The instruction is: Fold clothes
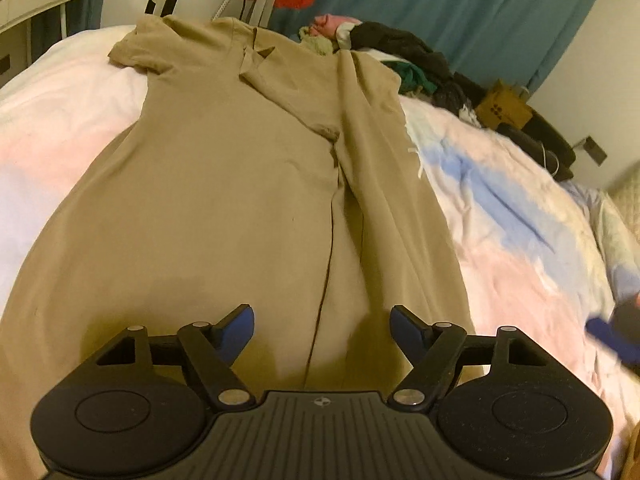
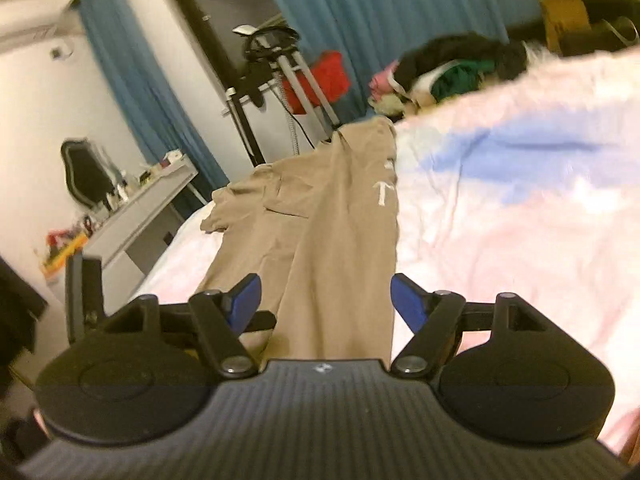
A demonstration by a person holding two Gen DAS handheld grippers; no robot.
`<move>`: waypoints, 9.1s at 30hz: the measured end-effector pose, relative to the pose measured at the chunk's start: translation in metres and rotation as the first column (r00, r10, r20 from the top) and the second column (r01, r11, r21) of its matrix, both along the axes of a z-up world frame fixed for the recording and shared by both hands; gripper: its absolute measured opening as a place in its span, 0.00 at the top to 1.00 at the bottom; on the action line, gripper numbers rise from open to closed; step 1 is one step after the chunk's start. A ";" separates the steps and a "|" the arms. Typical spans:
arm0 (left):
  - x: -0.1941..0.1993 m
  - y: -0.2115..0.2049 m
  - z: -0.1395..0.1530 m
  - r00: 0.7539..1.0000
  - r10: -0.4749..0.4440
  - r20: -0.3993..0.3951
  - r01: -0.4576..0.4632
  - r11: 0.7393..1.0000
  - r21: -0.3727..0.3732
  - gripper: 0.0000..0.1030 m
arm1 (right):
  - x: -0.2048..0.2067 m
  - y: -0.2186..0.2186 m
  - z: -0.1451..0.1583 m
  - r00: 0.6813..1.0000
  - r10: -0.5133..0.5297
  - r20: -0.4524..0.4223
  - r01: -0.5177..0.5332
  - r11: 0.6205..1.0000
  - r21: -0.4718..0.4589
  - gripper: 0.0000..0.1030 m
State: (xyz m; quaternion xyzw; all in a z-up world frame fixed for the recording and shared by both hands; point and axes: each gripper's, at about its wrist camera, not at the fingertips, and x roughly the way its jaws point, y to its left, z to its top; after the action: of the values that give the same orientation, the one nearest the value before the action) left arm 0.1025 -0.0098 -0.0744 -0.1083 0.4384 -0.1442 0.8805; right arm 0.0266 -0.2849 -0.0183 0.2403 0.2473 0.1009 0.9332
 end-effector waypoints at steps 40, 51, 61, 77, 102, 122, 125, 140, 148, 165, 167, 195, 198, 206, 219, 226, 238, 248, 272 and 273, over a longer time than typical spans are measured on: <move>-0.112 -0.003 0.060 0.999 0.020 0.038 -0.024 0.992 0.127 0.29 | -0.026 0.004 0.026 0.998 -0.026 0.057 0.032 0.993 -0.112 0.28; -0.156 0.013 0.183 0.957 0.058 0.285 -0.090 0.991 0.102 0.13 | -0.053 0.034 0.129 0.993 -0.019 0.117 0.043 0.977 -0.207 0.29; -0.139 0.048 0.248 0.964 0.130 0.234 -0.156 0.983 0.095 0.09 | -0.029 0.056 0.206 0.999 0.032 0.044 -0.016 0.946 -0.324 0.30; -0.029 0.119 0.100 0.880 0.329 0.342 -0.349 0.937 -0.003 0.07 | 0.185 0.189 0.078 0.955 0.292 0.060 -0.240 0.874 -0.422 0.30; 0.031 0.133 0.033 0.856 0.346 0.385 -0.342 0.936 -0.081 0.07 | 0.367 0.253 0.003 0.952 0.260 0.159 -0.205 0.933 -0.297 0.91; 0.026 0.092 0.035 0.886 0.260 0.385 -0.277 0.961 -0.011 0.07 | 0.260 0.032 -0.050 0.997 -0.081 -0.008 0.073 0.939 -0.337 0.39; 0.024 0.092 0.035 0.885 0.263 0.383 -0.280 0.960 -0.013 0.07 | 0.242 0.048 -0.031 0.998 0.031 0.064 -0.003 0.918 -0.398 0.38; 0.016 0.090 0.026 0.893 0.257 0.369 -0.267 0.963 -0.025 0.07 | 0.309 0.124 -0.028 0.965 0.256 -0.055 -0.240 0.781 -0.577 0.92; 0.015 0.091 0.022 0.902 0.254 0.349 -0.252 0.966 -0.053 0.07 | 0.353 0.075 0.028 0.988 0.087 0.124 -0.015 0.872 -0.488 0.94; 0.035 0.071 -0.002 0.931 0.168 0.324 -0.197 0.979 0.058 0.07 | 0.436 0.005 -0.054 0.976 -0.199 0.082 0.216 0.903 -0.371 0.77; 0.034 0.070 -0.001 0.929 0.160 0.332 -0.191 0.980 0.062 0.07 | 0.424 0.006 -0.046 0.973 -0.213 0.086 0.229 0.908 -0.352 0.47; -0.058 0.082 0.043 0.971 0.097 0.218 -0.103 0.995 0.018 0.06 | -0.004 0.051 0.048 0.995 -0.005 0.097 0.017 0.991 -0.129 0.25; -0.042 0.124 0.032 0.979 0.197 0.042 -0.194 0.978 -0.077 0.08 | -0.007 0.037 0.034 0.998 -0.015 0.054 0.018 0.998 -0.053 0.25; -0.032 0.184 -0.004 0.912 0.345 -0.224 -0.386 0.906 -0.177 0.21 | 0.004 0.019 0.013 0.999 -0.026 -0.029 0.028 0.997 0.071 0.25; -0.045 0.143 -0.001 0.956 0.271 -0.113 -0.273 0.962 -0.002 0.92 | 0.005 -0.002 -0.005 0.993 -0.042 -0.108 0.063 0.978 0.199 0.24; -0.092 0.096 0.053 0.984 0.104 0.147 -0.125 0.982 0.139 0.93 | -0.002 -0.008 -0.005 0.992 -0.052 -0.118 0.075 0.977 0.199 0.24; -0.143 -0.042 0.047 0.903 -0.373 0.212 0.280 0.888 0.365 0.93 | 0.001 -0.023 -0.013 0.985 -0.055 -0.162 0.090 0.972 0.218 0.24; -0.106 0.021 0.027 0.978 -0.207 -0.016 0.206 0.978 -0.031 0.38 | -0.016 -0.028 -0.058 0.936 0.070 -0.345 0.072 0.921 0.382 0.24; -0.087 0.106 -0.009 0.967 0.166 -0.192 -0.222 0.920 -0.322 0.98 | -0.028 -0.019 -0.078 0.885 0.089 -0.457 0.079 0.939 0.335 0.94; -0.087 0.107 -0.009 0.966 0.164 -0.198 -0.223 0.919 -0.326 0.97 | -0.030 -0.019 -0.077 0.885 0.075 -0.460 0.092 0.939 0.331 0.94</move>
State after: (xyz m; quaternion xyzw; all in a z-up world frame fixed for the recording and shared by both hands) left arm 0.0154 0.0968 -0.0833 -0.3157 0.4652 -0.1213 0.8180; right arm -0.0030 -0.3037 -0.0958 0.4175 0.4417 0.0775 0.7903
